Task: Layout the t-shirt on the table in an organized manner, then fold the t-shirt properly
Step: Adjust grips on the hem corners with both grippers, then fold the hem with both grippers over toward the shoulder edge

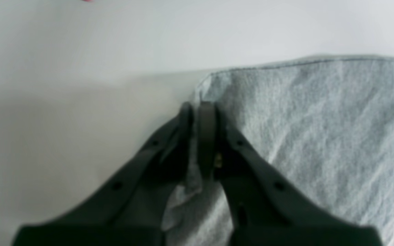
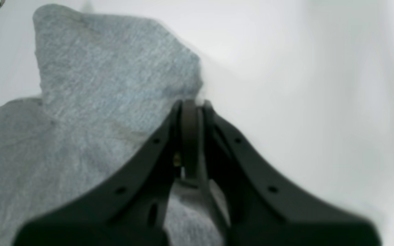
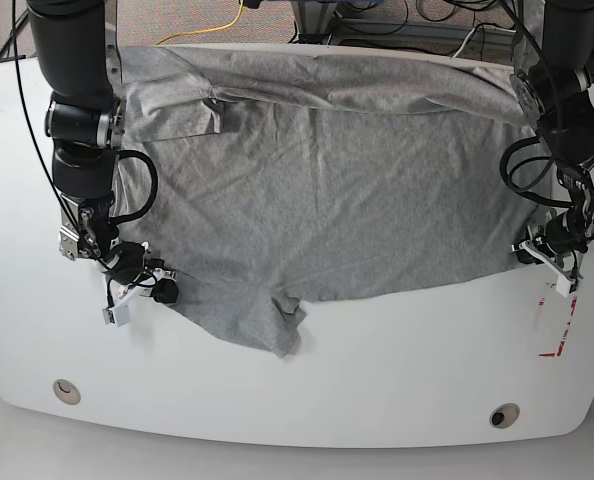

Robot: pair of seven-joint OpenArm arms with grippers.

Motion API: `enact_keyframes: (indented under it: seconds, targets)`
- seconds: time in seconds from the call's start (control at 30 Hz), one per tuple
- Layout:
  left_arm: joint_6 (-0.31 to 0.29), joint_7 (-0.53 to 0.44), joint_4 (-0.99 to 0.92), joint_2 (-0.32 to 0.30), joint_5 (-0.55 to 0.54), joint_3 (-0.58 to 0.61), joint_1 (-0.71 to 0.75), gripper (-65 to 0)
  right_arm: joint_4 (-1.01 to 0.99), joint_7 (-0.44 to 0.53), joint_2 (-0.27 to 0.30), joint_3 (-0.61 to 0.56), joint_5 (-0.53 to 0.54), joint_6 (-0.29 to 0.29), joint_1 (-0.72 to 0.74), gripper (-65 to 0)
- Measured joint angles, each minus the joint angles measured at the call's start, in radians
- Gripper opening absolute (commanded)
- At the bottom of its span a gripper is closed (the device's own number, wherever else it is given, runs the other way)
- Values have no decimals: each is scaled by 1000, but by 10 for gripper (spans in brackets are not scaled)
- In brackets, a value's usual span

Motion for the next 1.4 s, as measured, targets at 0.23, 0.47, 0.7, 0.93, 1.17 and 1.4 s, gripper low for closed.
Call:
enact_keyframes:
  seconds: [0.23, 0.47, 0.7, 0.93, 1.17, 1.4]
  targets:
    - [8, 0, 0, 0, 0, 0, 0, -649, 31, -10, 0, 0, -3, -1, -5, -650]
    - [6, 64, 70, 6, -4, 0, 13, -649, 213, -135, 3, 6, 7, 2, -29, -650]
    - [3, 123, 233, 23, -8, -4, 20, -650, 451, -257, 12, 9, 4, 2, -87, -650]
    - [-98, 240, 346, 79, -3, 0, 53, -650, 617, -343, 25, 39, 7, 13, -145, -650]
    - [-121, 306, 474, 93, -11, 2, 105, -650, 739, -421, 40, 150, 1, 7, -231, -650]
    - [-121, 322, 566, 91, -7, 2, 195, -650, 868, -478, 61, 164, 5, 10, -327, -650]
